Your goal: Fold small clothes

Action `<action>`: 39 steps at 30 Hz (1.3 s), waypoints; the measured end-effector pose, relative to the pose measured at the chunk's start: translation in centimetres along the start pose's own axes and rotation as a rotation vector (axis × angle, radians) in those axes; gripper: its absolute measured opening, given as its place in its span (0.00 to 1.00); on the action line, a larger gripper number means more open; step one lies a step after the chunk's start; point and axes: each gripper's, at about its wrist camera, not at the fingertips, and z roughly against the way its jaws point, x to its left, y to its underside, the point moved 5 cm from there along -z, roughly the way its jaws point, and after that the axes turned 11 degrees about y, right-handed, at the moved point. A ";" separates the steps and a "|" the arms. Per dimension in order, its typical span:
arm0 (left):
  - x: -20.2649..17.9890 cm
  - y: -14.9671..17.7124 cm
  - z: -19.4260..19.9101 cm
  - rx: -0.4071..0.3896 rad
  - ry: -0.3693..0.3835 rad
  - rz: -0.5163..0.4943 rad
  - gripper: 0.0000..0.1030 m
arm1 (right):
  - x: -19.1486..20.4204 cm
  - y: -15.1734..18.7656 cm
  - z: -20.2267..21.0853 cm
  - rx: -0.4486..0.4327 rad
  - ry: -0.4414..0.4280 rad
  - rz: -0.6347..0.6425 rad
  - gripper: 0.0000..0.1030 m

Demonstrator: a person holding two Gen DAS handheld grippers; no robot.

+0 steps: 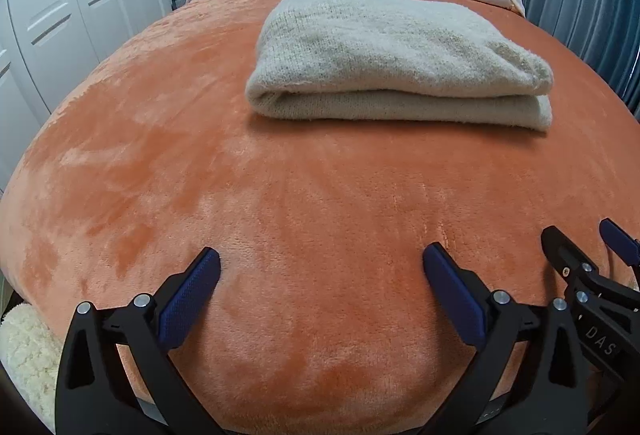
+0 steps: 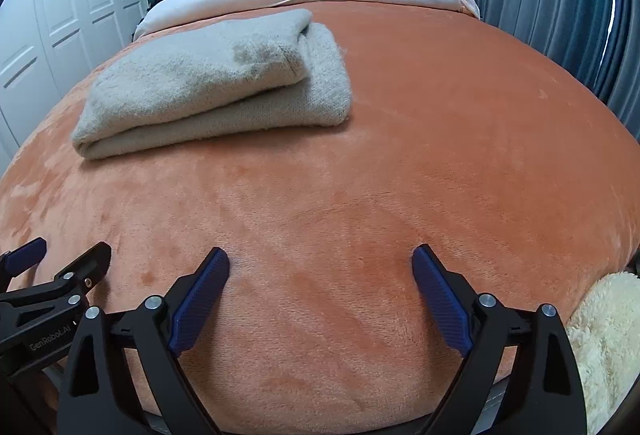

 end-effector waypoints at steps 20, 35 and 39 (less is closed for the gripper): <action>-0.5 -0.1 0.1 -0.040 -0.025 -0.003 0.96 | -0.4 -0.1 -0.2 0.008 -0.005 0.007 0.95; -1.2 0.1 0.1 -0.044 -0.044 0.003 0.96 | -0.5 -0.1 -0.1 0.011 -0.007 0.008 0.95; -1.5 0.0 -0.1 -0.043 -0.066 -0.002 0.96 | -0.6 0.0 -0.3 0.013 -0.003 0.017 0.95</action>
